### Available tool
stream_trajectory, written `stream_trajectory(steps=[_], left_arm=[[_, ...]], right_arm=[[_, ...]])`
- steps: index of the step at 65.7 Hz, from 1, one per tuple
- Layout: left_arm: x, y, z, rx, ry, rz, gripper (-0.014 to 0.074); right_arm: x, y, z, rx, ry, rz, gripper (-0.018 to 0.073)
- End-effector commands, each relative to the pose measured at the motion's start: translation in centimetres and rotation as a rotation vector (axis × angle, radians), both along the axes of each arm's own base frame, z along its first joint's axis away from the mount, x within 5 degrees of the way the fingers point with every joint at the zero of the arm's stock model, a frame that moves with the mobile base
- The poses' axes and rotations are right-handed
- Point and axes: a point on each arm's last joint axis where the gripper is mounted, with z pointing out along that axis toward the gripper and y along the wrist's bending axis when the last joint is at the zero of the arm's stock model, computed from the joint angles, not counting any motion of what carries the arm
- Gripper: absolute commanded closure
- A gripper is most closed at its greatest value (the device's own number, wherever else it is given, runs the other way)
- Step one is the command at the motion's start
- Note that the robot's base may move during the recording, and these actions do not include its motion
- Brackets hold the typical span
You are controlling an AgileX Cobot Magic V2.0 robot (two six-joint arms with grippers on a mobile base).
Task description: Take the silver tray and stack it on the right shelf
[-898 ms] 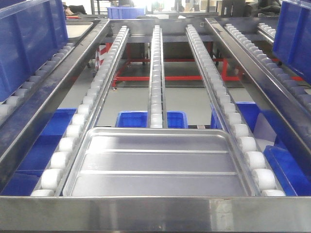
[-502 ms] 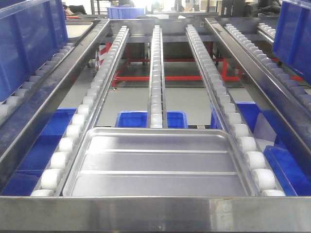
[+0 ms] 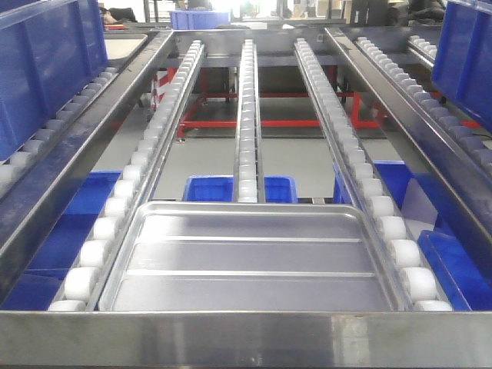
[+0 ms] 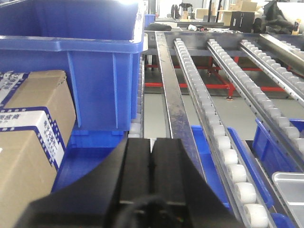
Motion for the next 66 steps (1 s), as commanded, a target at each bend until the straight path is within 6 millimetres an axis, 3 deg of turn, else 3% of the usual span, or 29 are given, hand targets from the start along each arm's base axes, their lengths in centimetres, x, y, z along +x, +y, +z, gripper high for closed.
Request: stream_trajectory(steps=[1,13,22,29,35,43,56,66], left_arm=[[-0.2,0.0,1.8,-0.066,0.008,-0.004,0.0696],[0.4,-0.3,5.1,-0.113,0.251,-0.013,0.0696],[2.4,-0.5,7.2,-0.083,0.434,-0.008,0.0696],[4.3,-0.9,7.8,-0.050,0.728,-0.008,0.0696],[5.9,-1.3,7.6,-0.024,0.970,-0.018,0.0696],[8.3,-1.8,6.5,-0.043,1.102,-0.023,0.0696],[12.0,-2.9,4.6,-0.171,1.175,-0.037,0.0696],[13.3,-4.7,4.9,-0.175,1.155,-0.062,0.0689]], right_arm=[[-0.4,0.0,1.8,-0.007,-0.058,0.002,0.0510],[0.2,0.1,4.1,-0.017,0.185,0.016,0.0510],[2.4,0.3,5.3,-0.024,0.437,0.026,0.0510],[4.7,0.5,6.4,-0.026,0.649,0.036,0.0510],[6.7,0.8,7.3,0.015,0.767,0.054,0.0510],[8.8,1.4,7.2,0.105,0.867,0.082,0.0510],[11.4,2.1,5.4,0.227,0.983,0.094,0.0503],[13.1,2.7,4.6,0.235,1.025,0.071,0.0498]])
